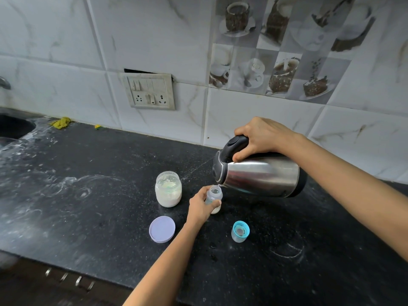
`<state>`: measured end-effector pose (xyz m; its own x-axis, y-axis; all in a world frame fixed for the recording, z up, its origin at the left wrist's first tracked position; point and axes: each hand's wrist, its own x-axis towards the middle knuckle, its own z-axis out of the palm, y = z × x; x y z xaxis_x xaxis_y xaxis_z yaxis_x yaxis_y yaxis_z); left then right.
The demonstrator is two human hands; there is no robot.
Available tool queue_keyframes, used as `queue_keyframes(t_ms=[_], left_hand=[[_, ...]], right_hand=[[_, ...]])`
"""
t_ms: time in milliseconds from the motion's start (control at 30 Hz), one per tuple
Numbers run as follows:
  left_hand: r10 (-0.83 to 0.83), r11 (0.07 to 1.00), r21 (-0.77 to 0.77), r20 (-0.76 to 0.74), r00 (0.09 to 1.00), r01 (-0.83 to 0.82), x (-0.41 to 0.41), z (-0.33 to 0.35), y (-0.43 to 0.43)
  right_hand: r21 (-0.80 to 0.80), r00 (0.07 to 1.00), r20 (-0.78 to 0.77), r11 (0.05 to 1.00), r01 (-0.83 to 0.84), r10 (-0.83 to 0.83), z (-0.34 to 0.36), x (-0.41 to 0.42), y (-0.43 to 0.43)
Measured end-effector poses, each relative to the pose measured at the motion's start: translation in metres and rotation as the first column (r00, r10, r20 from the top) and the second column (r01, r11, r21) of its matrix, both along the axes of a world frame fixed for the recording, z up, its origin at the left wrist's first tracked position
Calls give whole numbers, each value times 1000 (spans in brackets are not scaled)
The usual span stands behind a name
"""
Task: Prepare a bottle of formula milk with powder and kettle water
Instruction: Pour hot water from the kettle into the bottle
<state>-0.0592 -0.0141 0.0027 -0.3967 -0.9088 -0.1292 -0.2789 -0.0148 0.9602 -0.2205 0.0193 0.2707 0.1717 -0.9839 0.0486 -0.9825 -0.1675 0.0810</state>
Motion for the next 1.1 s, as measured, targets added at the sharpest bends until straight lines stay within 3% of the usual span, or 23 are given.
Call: queue_keyframes(t_ms=[1100], left_hand=[[-7,1000,-18,-29,1000,7,1,-1,1]], right_hand=[[34,998,-52,999,-17,19,17,1,-3]])
